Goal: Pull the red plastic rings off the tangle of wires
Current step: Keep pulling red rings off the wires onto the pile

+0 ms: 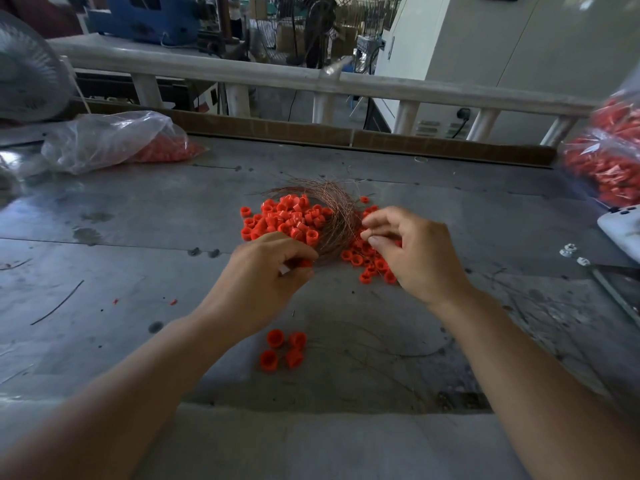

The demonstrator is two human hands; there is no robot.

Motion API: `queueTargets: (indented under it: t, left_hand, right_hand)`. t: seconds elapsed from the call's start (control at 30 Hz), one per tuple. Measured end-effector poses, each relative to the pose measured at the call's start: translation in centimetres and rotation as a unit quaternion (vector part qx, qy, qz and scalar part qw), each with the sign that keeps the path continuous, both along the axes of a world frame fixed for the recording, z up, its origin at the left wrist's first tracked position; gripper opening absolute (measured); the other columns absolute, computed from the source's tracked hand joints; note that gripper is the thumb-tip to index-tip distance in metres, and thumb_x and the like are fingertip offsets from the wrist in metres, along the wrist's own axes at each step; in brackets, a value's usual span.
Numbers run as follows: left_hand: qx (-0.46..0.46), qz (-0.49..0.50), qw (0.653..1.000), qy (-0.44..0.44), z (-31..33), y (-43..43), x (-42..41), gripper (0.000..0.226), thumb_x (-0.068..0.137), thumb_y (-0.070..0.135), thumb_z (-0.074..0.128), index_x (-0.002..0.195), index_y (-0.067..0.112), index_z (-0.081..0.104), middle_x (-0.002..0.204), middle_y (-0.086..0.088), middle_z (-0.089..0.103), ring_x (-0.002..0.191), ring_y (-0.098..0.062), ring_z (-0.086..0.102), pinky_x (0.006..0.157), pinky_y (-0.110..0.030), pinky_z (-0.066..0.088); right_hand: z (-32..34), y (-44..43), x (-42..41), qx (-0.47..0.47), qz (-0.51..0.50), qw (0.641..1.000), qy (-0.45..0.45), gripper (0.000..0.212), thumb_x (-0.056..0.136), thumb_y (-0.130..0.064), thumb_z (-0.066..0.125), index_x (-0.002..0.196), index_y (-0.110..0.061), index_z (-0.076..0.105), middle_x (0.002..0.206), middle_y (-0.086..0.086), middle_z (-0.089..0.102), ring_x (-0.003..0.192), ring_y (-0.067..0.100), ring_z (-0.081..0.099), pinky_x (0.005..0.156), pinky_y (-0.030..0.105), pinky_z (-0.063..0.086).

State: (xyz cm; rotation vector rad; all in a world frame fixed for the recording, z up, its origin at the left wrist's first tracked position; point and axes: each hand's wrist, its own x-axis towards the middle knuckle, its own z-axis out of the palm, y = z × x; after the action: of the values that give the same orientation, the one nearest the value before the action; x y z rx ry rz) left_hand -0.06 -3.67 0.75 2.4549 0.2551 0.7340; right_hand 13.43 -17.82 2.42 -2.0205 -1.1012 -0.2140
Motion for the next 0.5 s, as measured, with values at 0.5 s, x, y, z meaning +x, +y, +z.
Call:
queueTargets:
  t: [0.5]
  left_hand:
    - [0.143, -0.022, 0.973, 0.178, -1.0, -1.2, 6.5, 0.020, 0.095, 0.026, 0.044, 0.108, 0.015, 0.055, 0.100, -0.007, 0.062, 0.095, -0.027, 0.057, 0.074, -0.038, 0.049]
  right_hand:
    - [1.0, -0.8, 1.1, 0.154, -0.045, 0.986, 0.048, 0.029, 0.083, 0.000, 0.061, 0.074, -0.028, 0.060, 0.072, -0.015, 0.062, 0.072, 0.001, 0.062, 0.074, 0.019, 0.048]
